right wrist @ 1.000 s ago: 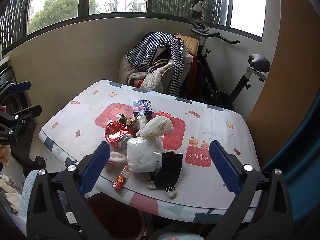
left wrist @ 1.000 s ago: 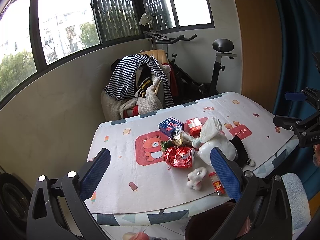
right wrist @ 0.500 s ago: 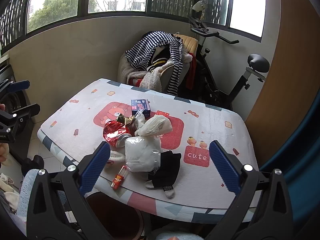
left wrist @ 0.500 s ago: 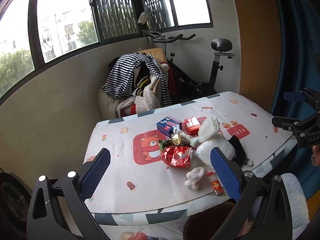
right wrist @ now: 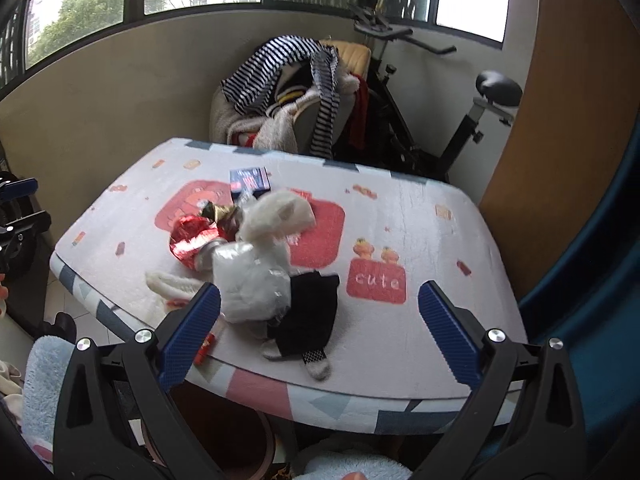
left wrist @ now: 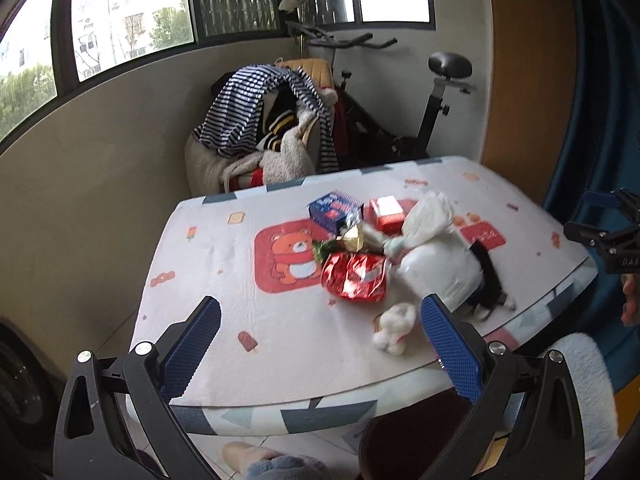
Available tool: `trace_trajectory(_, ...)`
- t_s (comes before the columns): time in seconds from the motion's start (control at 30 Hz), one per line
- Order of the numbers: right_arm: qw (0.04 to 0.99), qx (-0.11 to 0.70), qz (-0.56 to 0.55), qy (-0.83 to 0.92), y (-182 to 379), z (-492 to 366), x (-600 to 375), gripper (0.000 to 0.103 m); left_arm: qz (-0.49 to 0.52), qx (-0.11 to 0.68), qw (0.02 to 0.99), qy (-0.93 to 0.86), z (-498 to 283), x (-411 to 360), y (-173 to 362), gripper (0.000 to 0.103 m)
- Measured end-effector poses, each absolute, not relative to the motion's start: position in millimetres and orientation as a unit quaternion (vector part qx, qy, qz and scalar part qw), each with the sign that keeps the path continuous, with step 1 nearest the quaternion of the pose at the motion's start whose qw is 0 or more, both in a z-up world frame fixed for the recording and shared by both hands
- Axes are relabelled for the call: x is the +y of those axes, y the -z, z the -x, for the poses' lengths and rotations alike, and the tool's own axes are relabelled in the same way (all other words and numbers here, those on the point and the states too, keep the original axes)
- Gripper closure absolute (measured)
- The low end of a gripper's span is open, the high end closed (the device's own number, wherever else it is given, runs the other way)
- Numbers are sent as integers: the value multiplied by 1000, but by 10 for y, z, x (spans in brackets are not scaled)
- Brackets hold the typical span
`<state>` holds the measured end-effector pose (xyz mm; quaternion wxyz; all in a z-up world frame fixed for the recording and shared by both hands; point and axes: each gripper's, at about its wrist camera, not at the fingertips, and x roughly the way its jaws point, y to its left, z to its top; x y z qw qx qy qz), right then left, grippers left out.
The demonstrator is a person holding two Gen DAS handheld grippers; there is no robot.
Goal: Collect trash
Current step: 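Grasp the white cotton ball with the left gripper while the right gripper grasps the black sock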
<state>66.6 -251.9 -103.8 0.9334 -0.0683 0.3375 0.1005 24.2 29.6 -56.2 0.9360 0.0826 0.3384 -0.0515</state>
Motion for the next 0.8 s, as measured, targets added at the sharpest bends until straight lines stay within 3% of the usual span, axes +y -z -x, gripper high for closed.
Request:
trace_trajectory(0.4, 897, 426, 93, -80, 2099, -1090, -2602, 6, -58, 330, 938, 91, -296, 170, 1058, 5)
trace_trajectory(0.57, 901, 427, 42, -66, 2304, -1427, -2732, 7, -43, 349, 933, 72, -369, 182, 1240, 5)
trace_trajectory(0.6, 901, 429, 29, -66, 2328, -1486, -2754, 9, -35, 355, 931, 77, -378, 205, 1268, 5)
trace_trajectory(0.67, 895, 440, -2, -74, 2424, -1645, -2792, 29, -12, 372, 924, 90, -417, 249, 1331, 5)
trace_trajectory(0.8, 883, 456, -47, -96, 2600, -1857, -2793, 35, 4, 384, 920, 73, -468, 305, 1421, 5)
